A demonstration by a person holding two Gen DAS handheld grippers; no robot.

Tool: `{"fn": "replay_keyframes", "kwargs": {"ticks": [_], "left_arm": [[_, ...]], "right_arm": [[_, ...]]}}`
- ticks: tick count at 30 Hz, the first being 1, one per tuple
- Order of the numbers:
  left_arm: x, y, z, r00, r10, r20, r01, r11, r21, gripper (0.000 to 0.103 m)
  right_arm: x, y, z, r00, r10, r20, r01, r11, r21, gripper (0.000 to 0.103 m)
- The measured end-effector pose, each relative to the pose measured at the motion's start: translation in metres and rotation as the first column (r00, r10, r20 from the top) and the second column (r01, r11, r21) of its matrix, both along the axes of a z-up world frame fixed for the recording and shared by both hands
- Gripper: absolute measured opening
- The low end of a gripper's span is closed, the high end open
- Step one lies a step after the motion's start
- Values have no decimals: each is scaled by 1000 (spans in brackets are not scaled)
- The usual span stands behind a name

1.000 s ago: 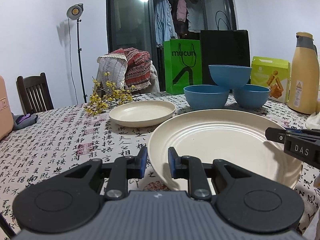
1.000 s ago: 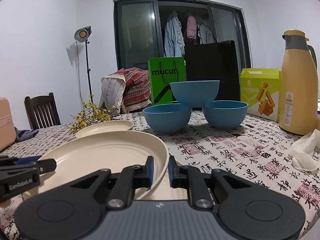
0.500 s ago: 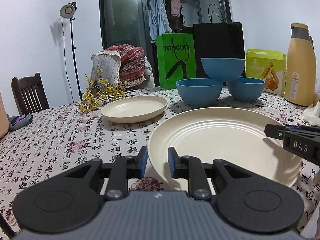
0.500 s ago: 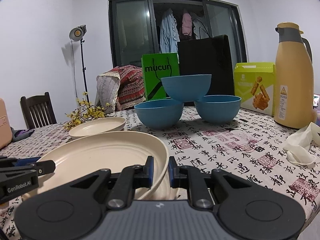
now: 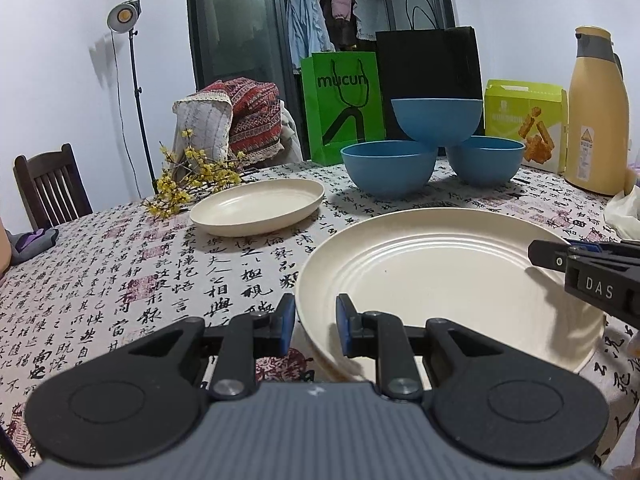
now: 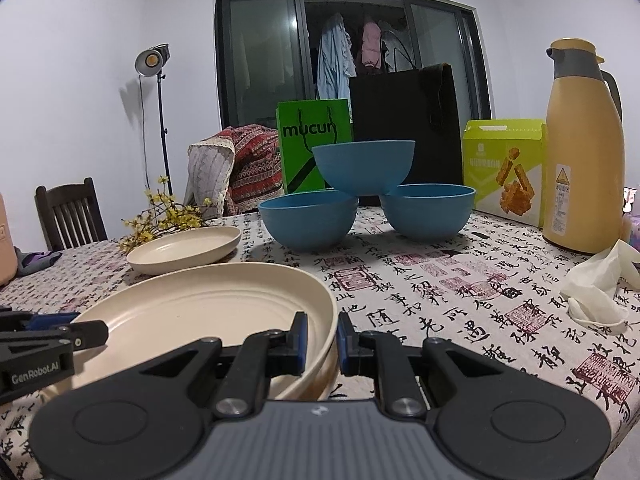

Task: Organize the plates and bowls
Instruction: 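Lower the held cream plates toward the table with both grippers, then open both grippers to release the cream plates onto the table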

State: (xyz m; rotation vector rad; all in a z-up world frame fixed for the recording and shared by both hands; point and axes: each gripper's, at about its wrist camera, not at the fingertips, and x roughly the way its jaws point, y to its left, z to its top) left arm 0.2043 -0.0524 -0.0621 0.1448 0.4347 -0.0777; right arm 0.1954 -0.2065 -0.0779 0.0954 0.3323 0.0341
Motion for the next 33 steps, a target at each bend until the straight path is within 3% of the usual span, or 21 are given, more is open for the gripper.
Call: {"fn": "replay_keyframes", "kwargs": {"ticks": [8, 12, 17, 20, 23, 25, 28, 30, 33], "left_arm": [[5, -3, -2, 1000, -9, -26, 9, 1000, 9, 22], [4, -5, -3, 999, -23, -26, 24, 1000, 15, 29], [2, -1, -2, 1000, -20, -20, 20, 1000, -13, 51], [2, 2, -1, 1000, -16, -16, 16, 999, -36, 71], [0, 5, 1, 1000, -24, -12, 23, 998, -57, 89], [0, 6, 1, 1000, -25, -12, 24, 997, -68, 103], [0, 7, 2, 999, -30, -18, 29, 996, -82, 103], [2, 9, 2, 999, -30, -26, 28, 995, -95, 103], [4, 11, 1, 998, -32, -45, 27, 993, -113, 103]], "right_arm": [[1, -2, -2, 1000, -2, -7, 2, 1000, -2, 15], [2, -3, -2, 1000, 2, -7, -2, 1000, -4, 15], [5, -7, -2, 1000, 15, -22, -15, 1000, 23, 17], [5, -10, -1, 999, 24, -21, -23, 999, 37, 19], [4, -13, 1, 999, 38, -14, -38, 998, 52, 48], [4, -15, 4, 999, 45, -3, -45, 997, 57, 73], [5, -20, 8, 999, 48, 9, -49, 997, 62, 94], [8, -23, 11, 999, 45, 15, -46, 997, 67, 103], [14, -26, 13, 999, 41, 19, -42, 997, 69, 103]]}}
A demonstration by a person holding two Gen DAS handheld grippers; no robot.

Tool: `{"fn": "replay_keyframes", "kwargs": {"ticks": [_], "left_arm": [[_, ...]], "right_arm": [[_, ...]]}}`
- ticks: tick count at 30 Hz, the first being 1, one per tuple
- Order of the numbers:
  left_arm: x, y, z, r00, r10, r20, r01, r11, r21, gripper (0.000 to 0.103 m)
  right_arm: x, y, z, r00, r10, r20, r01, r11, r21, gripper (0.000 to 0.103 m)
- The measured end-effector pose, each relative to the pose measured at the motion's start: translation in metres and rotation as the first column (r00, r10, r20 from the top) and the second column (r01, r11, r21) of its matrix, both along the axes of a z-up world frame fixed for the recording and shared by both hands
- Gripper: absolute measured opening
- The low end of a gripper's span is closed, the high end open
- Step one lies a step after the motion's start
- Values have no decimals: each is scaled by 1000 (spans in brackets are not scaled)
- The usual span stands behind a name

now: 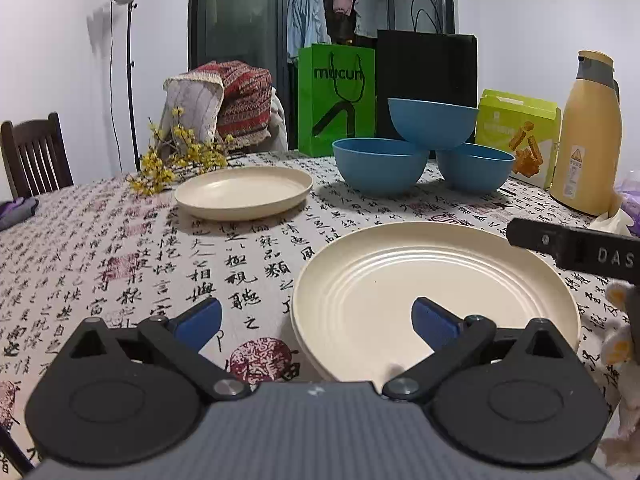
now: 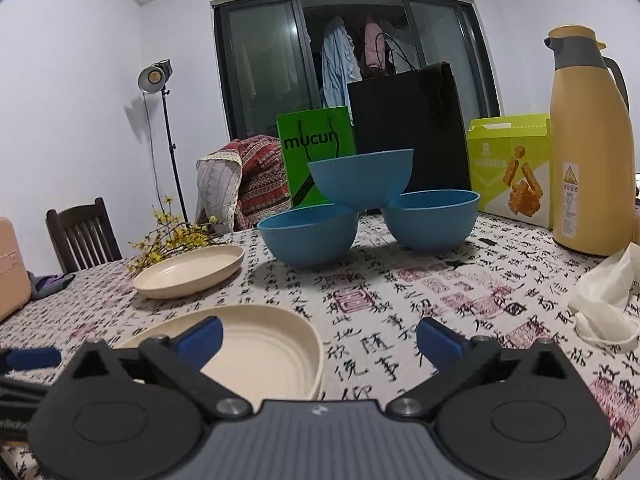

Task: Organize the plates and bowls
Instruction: 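Open both grippers to release the cream plates onto the table, then move both grippers toward the cream plate beside the yellow flowers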

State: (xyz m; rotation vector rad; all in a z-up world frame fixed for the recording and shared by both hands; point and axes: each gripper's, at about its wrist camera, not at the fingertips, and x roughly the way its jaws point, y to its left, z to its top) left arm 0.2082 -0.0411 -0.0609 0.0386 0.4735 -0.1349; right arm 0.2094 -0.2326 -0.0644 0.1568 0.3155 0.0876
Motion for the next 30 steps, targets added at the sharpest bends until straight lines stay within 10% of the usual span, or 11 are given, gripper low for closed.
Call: {"fn": "replay_keyframes", "kwargs": {"ticks": [30], "left_arm": [[-5, 20, 1, 999, 33, 27, -29, 990, -139, 103]], "right_arm": [[25, 6, -1, 999, 40, 8, -40, 999, -14, 103]]}}
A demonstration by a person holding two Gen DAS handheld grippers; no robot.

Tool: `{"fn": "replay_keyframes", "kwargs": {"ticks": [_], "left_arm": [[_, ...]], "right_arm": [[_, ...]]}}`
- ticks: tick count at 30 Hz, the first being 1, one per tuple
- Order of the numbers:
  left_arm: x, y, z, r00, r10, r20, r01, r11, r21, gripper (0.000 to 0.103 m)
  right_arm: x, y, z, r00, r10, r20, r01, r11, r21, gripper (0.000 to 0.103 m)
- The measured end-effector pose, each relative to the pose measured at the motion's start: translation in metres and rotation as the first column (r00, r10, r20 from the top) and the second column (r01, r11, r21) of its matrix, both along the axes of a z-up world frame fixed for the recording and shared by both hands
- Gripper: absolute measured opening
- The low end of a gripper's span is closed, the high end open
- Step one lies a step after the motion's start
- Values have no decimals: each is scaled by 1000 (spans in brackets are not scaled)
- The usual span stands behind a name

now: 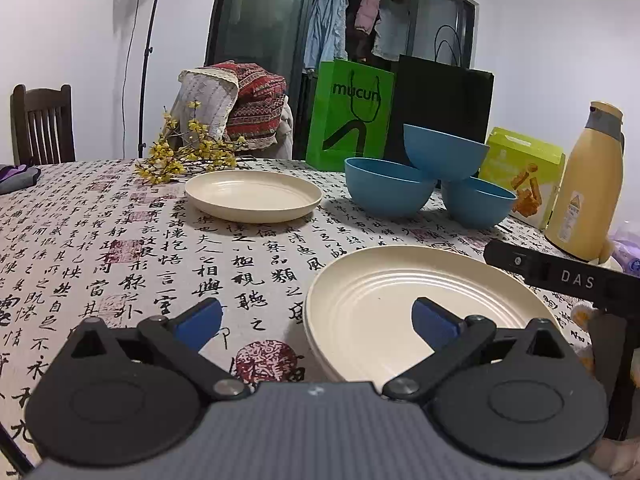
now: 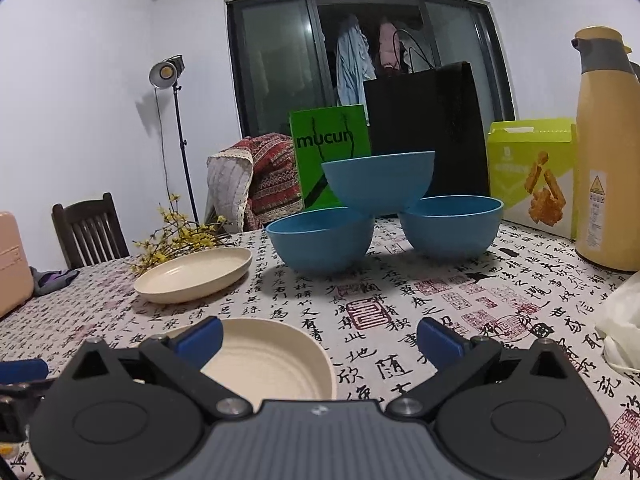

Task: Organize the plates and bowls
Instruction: 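Move both grippers toward the cream plate beside the yellow flowers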

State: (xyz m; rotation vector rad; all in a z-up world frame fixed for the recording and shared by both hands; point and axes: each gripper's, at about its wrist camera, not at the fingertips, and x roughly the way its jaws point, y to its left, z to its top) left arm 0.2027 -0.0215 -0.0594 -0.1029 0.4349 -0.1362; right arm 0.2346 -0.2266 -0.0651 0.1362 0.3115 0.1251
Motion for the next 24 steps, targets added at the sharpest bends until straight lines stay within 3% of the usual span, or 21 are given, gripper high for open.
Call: {"fn": "replay_keyframes", "kwargs": {"ticks": [24], "left_arm": [[1, 11, -1, 998, 61, -21, -62, 997, -56, 103]], "right_arm": [[0, 2, 0, 1000, 17, -3, -17, 1000, -16, 103]]}}
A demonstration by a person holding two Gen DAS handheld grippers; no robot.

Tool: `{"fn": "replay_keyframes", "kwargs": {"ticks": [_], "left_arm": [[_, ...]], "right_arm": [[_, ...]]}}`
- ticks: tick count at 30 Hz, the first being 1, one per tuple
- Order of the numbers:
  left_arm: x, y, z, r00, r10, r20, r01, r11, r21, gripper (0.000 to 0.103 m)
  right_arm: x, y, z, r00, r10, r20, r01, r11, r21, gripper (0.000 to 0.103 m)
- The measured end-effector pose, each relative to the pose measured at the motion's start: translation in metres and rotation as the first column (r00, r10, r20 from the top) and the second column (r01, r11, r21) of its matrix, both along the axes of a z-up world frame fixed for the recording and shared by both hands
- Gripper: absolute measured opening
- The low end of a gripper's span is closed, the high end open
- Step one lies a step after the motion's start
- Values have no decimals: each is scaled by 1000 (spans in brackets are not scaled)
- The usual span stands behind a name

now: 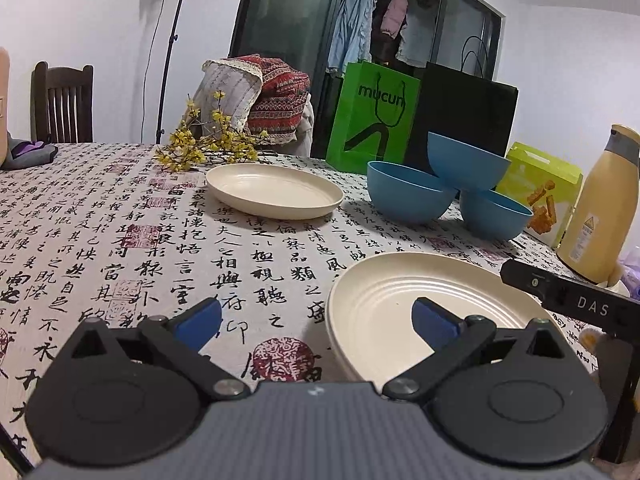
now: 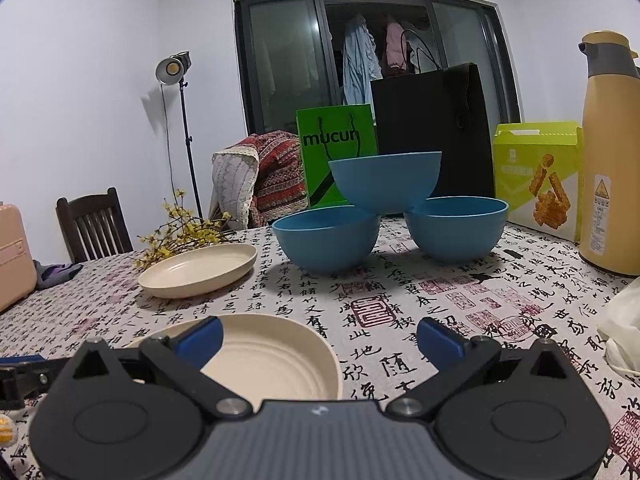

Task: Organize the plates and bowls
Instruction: 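Move both grippers toward the cream plate beside the yellow flowers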

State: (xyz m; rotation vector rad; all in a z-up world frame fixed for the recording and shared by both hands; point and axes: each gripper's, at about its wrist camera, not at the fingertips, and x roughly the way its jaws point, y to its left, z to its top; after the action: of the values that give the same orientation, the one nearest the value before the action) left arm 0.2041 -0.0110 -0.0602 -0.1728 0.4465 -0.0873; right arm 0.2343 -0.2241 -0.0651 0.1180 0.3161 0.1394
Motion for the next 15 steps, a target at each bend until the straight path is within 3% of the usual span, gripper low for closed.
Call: {"fn": "replay_keyframes", "kwargs": {"ticks": [15], "left_arm": [[2, 3, -1, 1000, 6, -17, -7, 1000, -11, 103]], "right_arm": [[1, 2, 0, 1000, 2, -11, -2, 1000, -1, 103]]}}
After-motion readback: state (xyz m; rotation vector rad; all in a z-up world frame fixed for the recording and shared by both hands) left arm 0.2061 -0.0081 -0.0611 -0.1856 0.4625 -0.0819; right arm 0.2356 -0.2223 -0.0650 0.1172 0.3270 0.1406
